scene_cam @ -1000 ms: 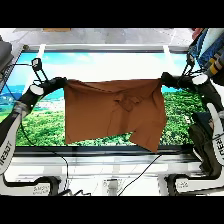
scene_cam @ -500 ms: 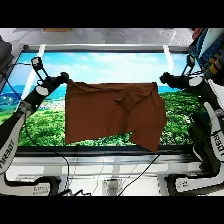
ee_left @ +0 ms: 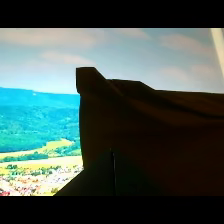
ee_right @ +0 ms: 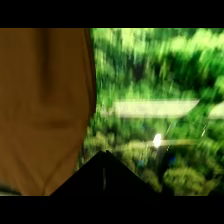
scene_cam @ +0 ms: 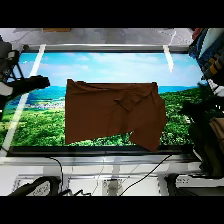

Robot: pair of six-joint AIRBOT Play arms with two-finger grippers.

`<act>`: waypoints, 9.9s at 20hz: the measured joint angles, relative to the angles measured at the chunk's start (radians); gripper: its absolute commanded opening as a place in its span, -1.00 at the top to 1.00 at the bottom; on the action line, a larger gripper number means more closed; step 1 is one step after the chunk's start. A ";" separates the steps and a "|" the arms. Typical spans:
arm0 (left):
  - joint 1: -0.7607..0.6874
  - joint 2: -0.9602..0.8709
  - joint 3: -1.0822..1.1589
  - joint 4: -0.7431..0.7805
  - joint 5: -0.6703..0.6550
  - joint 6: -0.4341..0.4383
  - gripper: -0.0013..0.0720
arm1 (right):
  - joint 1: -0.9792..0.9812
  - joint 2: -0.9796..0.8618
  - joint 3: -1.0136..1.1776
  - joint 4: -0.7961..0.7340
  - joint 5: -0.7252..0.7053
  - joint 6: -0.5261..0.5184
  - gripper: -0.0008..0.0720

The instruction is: Fold the clothes and pants, and hang the long-sleeved shirts on hangers.

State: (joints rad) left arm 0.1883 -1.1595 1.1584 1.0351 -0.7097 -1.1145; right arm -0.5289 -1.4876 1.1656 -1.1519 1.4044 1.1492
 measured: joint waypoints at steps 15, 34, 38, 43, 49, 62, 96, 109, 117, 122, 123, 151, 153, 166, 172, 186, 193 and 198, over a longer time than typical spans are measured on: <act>0.036 0.137 -0.133 0.012 -0.313 -0.038 -0.49 | -0.038 -0.024 -0.339 0.365 -0.324 -0.085 -0.13; 0.244 0.229 -0.596 0.055 -0.409 -0.071 -0.48 | 0.039 -0.069 -0.346 0.309 -0.310 -0.097 0.94; 0.251 0.217 -0.689 0.038 -0.403 -0.036 -0.39 | 0.039 -0.069 -0.346 0.306 -0.306 -0.097 0.94; 0.254 0.139 -0.744 -0.048 -0.360 0.024 -0.39 | 0.039 -0.069 -0.346 0.301 -0.298 -0.097 0.94; 0.254 0.008 -0.757 -0.205 -0.312 0.150 0.42 | 0.039 -0.069 -0.346 0.274 -0.272 -0.095 0.94; 0.254 -0.007 -0.544 -0.329 -0.349 0.263 0.93 | 0.039 0.042 -0.323 0.303 -0.201 -0.153 0.94; 0.242 0.603 0.013 -0.446 0.100 0.231 0.93 | 0.039 0.824 0.306 0.579 -0.439 0.013 0.94; -0.171 -0.267 0.012 -0.446 0.539 0.409 0.93 | 0.278 -0.030 0.272 0.464 -0.549 0.042 0.94; -0.169 -0.407 0.012 -0.442 0.562 0.386 0.94 | 0.298 -0.182 0.269 0.328 -0.611 0.076 0.94; -0.066 -0.434 0.012 -0.401 0.341 0.332 0.94 | 0.301 -0.198 0.269 0.167 -0.528 0.147 0.94; -0.055 -0.444 0.012 -0.378 0.305 0.328 0.94 | 0.304 -0.201 0.269 0.148 -0.518 0.154 0.94; 0.190 0.003 0.014 -0.250 -0.278 0.303 0.14 | 0.037 0.107 -0.082 -0.113 0.069 0.119 0.25; 0.229 0.051 0.014 -0.238 -0.345 0.302 -0.50 | 0.000 0.191 -0.266 -0.023 0.036 0.076 0.21; 0.276 0.101 -0.198 -0.073 -0.469 0.219 -0.51 | 0.105 0.311 -0.790 0.552 -0.413 -0.115 -0.05; 0.276 0.101 -0.371 -0.047 -0.351 0.163 -0.29 | 0.160 0.312 -0.802 0.632 -0.563 -0.122 0.94; 0.254 -0.108 -0.532 -0.264 -0.224 0.119 -0.43 | 0.169 0.313 -0.804 0.657 -0.579 -0.123 0.94; 0.171 -0.229 -0.532 -0.382 -0.120 0.172 0.05 | 0.169 0.313 -0.804 0.657 -0.579 -0.123 0.94; 0.135 -0.239 -0.525 -0.381 -0.060 0.180 0.93 | 0.169 0.315 -0.757 0.647 -0.532 -0.127 0.94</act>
State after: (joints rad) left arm 0.3237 -1.3987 0.6334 0.6540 -0.7696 -0.9348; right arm -0.3595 -1.1725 0.4084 -0.5049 0.8726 1.0222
